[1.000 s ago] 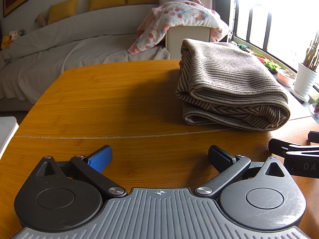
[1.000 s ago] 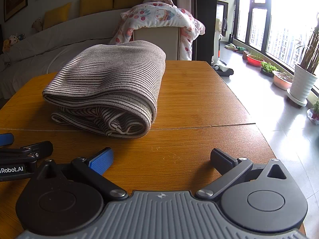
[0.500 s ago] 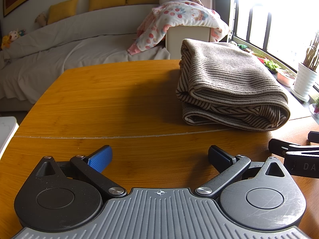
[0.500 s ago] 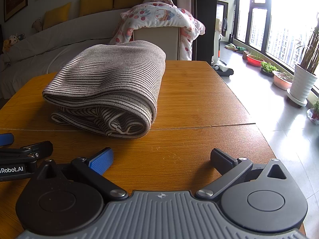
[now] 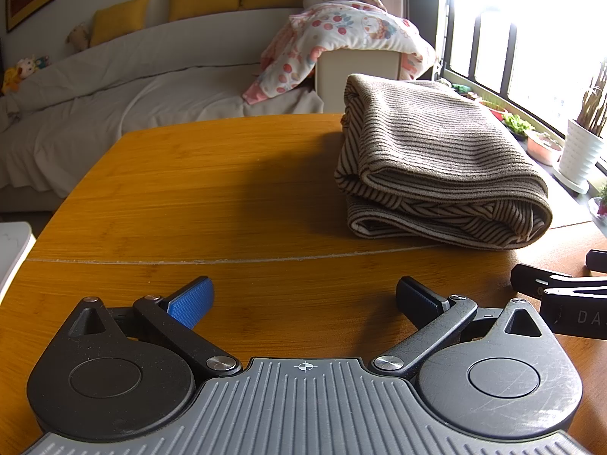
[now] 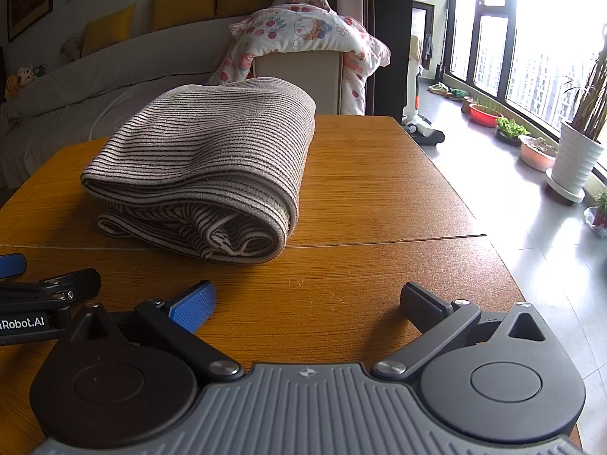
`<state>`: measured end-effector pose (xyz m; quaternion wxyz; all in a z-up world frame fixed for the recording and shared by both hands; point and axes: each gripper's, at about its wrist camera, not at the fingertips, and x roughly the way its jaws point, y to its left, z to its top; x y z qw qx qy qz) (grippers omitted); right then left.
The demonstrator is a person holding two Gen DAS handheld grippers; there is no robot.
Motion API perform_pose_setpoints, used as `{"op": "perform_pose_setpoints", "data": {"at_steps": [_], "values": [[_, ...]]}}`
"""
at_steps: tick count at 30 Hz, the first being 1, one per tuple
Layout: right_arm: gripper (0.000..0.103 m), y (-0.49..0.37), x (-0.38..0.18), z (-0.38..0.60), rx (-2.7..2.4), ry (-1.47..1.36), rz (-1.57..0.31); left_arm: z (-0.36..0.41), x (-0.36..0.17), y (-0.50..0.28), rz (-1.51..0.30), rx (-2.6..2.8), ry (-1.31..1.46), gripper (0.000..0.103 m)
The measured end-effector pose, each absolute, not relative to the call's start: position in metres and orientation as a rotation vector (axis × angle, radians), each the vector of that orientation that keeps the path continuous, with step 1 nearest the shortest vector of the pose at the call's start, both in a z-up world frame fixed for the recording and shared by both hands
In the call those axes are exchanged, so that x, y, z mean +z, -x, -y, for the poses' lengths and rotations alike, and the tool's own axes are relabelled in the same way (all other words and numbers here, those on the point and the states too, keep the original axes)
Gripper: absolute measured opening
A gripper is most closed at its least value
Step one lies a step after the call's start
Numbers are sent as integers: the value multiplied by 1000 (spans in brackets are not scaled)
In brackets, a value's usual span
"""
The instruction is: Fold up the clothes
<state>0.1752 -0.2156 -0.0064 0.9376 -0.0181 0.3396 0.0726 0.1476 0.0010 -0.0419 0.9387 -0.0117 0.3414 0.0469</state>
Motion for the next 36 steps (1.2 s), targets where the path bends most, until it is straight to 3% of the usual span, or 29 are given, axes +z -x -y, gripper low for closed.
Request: {"op": "perform_pose_setpoints", "data": {"at_steps": [36], "values": [[103, -175, -7, 216, 148, 37, -693, -2, -40, -150, -711, 65, 19, 103]]}}
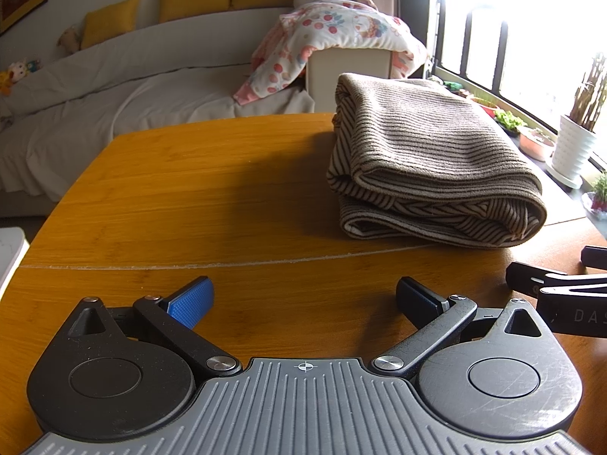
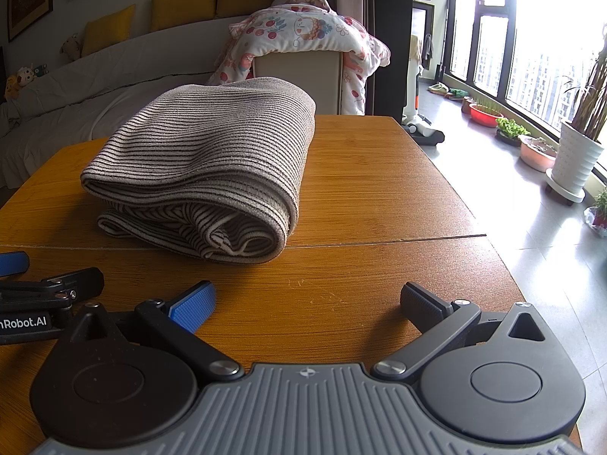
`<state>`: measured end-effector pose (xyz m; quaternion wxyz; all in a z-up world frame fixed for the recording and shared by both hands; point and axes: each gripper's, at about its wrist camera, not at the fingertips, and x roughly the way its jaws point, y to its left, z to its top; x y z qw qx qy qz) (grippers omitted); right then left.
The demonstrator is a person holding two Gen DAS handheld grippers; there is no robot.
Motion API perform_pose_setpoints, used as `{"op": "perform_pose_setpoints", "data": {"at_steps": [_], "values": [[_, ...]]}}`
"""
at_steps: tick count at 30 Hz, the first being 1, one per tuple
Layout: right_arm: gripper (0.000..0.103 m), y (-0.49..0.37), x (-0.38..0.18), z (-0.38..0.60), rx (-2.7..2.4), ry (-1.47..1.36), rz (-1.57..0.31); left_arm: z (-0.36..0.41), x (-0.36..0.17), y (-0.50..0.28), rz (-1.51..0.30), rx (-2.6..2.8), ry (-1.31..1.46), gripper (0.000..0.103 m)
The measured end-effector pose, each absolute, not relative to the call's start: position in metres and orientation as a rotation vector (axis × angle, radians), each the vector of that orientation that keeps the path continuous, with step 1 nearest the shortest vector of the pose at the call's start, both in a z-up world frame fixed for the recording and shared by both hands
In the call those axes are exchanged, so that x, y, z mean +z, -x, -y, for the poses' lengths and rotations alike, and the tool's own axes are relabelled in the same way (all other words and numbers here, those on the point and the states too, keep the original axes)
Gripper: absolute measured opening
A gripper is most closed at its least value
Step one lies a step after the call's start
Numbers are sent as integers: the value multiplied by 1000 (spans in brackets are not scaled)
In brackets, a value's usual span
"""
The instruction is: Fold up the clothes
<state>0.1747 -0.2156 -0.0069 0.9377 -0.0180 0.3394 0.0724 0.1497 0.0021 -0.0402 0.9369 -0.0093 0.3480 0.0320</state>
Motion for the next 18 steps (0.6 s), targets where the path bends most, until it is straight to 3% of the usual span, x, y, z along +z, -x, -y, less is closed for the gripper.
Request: {"op": "perform_pose_setpoints", "data": {"at_steps": [18], "values": [[103, -175, -7, 216, 148, 37, -693, 3, -41, -143, -717, 118, 37, 103]]}}
